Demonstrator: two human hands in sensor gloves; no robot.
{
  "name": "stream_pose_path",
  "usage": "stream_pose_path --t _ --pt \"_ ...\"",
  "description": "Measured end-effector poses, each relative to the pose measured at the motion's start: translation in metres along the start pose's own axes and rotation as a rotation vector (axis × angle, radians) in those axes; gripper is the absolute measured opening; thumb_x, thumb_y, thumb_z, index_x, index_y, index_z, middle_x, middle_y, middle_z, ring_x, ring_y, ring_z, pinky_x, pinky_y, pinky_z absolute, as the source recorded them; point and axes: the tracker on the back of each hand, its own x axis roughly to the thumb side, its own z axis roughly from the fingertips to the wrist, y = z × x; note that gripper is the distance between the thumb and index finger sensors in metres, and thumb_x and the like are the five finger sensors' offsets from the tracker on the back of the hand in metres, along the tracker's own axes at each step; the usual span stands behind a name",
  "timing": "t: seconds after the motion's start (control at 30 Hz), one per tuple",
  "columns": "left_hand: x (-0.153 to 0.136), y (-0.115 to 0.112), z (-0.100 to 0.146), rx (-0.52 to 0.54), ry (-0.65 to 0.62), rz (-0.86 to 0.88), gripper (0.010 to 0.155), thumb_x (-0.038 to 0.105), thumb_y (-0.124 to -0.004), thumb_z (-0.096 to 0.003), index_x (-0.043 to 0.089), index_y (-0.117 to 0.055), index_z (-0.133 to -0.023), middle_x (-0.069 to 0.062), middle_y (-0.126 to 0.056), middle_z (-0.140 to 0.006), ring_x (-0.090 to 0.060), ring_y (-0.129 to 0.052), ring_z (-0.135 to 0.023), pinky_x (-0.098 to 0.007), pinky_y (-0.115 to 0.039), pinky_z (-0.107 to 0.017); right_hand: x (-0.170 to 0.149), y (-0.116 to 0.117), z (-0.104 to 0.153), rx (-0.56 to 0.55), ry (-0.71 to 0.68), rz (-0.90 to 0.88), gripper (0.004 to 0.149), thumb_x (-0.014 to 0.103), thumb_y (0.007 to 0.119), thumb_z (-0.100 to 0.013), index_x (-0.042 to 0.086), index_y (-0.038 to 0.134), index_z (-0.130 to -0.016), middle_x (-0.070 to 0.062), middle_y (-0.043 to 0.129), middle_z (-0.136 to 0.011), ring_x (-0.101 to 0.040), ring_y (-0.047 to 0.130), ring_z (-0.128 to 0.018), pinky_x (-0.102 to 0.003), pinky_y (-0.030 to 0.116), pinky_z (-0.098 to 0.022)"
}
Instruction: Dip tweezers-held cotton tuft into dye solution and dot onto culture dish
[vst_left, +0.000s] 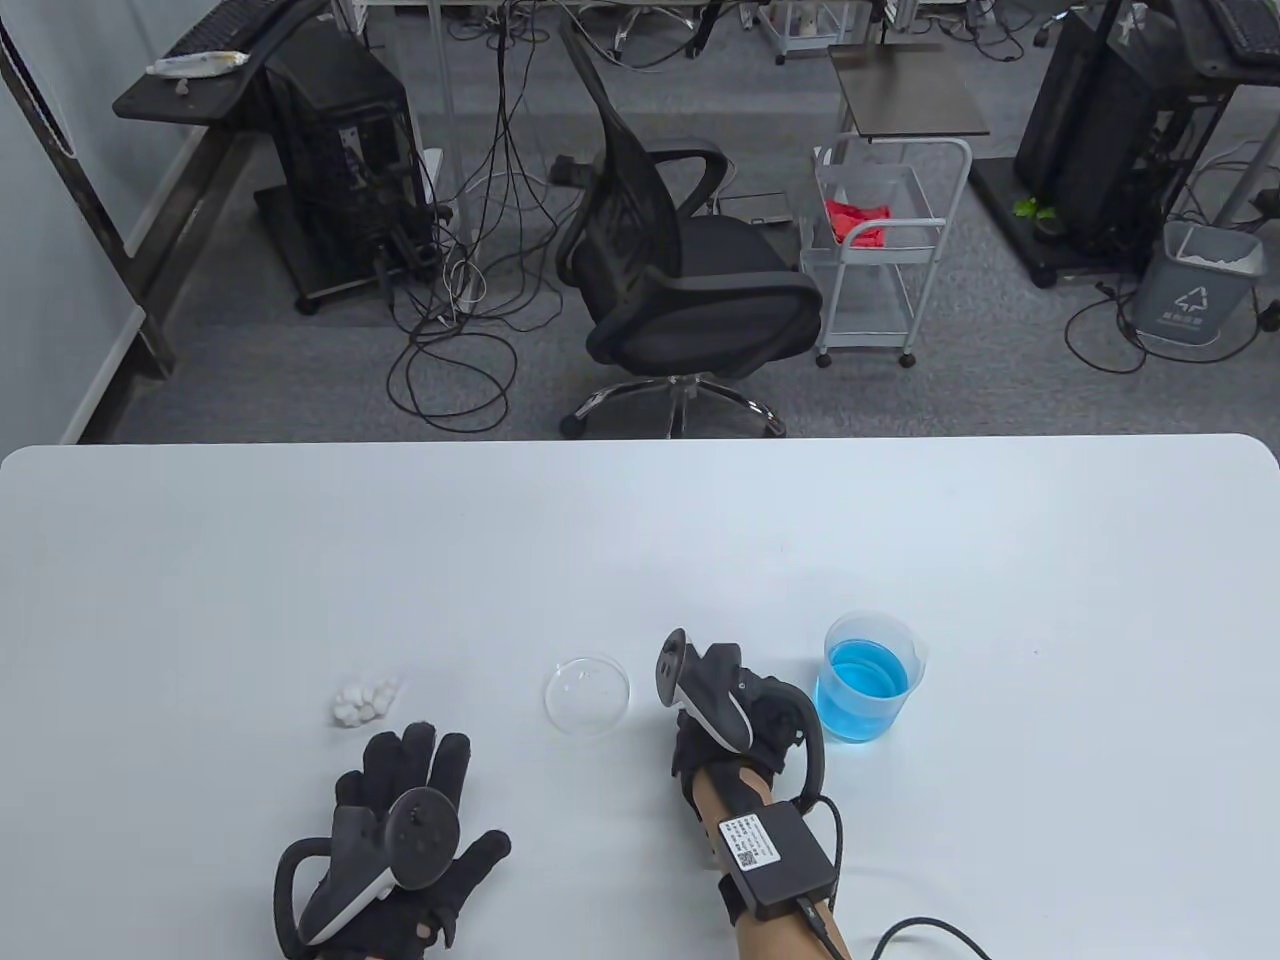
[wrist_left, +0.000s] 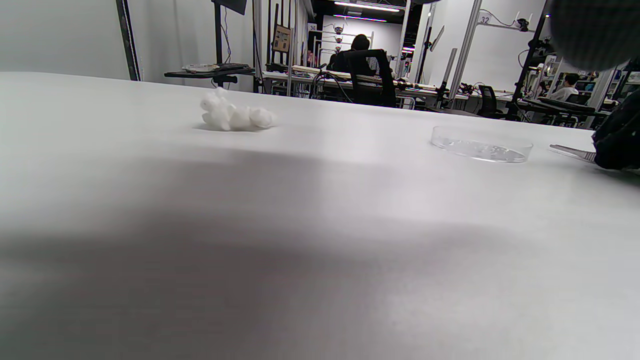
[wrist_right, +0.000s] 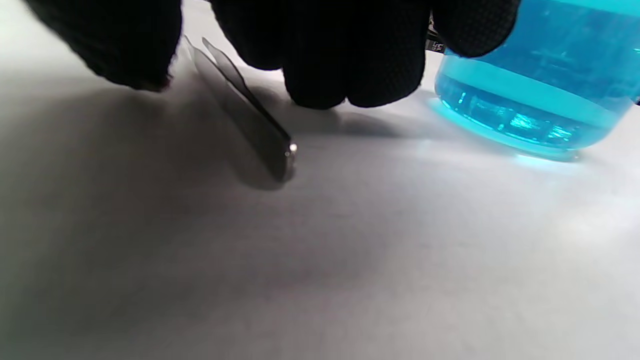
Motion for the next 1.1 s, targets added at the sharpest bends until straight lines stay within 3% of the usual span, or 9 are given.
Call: stream_pose_path --t 0.47,0.77,0.97,1.1 --pt "0.001 0.000 -0.001 -0.010 -0.003 -0.003 0.093 0.083 -0.054 -0.0441 0.039 -0.007 -0.112 0.005 0.003 -0.117 -0.034 -0.004 -0.113 -0.057 -0.022 -0.079 0.000 0.004 -0.007 0.018 0.060 -0.053 0.051 0.048 0.083 -0.043 0.026 0.074 -0.088 -0.006 0.087 -0.081 -0.035 0.086 -0.079 -0.063 0.060 -0.064" --pt "0.002 0.000 -0.002 -0.007 -0.006 -0.001 0.093 0.082 -0.054 -0.0443 0.039 -0.007 -0.112 0.004 0.002 -0.118 -0.034 -0.004 -0.113 -0.057 -0.022 -0.079 -0.001 0.008 -0.001 -0.061 0.032 -0.049 0.044 0.042 0.083 -0.043 0.023 0.078 -0.083 -0.004 0.091 -0.075 -0.032 0.089 -0.077 -0.062 0.062 -0.064" --pt "0.002 0.000 -0.002 -0.011 -0.006 -0.002 0.093 0.082 -0.054 -0.0443 0.039 -0.007 -0.112 0.004 0.002 -0.118 -0.034 -0.004 -0.113 -0.057 -0.023 -0.079 -0.012 -0.002 0.008 -0.117 -0.024 -0.137 0.046 0.039 0.080 -0.044 0.017 0.074 -0.084 -0.009 0.087 -0.086 -0.037 0.088 -0.085 -0.064 0.063 -0.064" --pt "0.003 -0.001 -0.002 -0.016 -0.006 -0.002 0.093 0.082 -0.054 -0.0443 0.039 -0.007 -0.112 0.004 0.002 -0.118 -0.034 -0.004 -0.113 -0.057 -0.023 -0.079 -0.020 -0.011 0.015 -0.155 -0.073 -0.207 0.048 0.038 0.078 -0.044 0.015 0.070 -0.085 -0.007 0.093 -0.076 -0.031 0.100 -0.075 -0.062 0.067 -0.063"
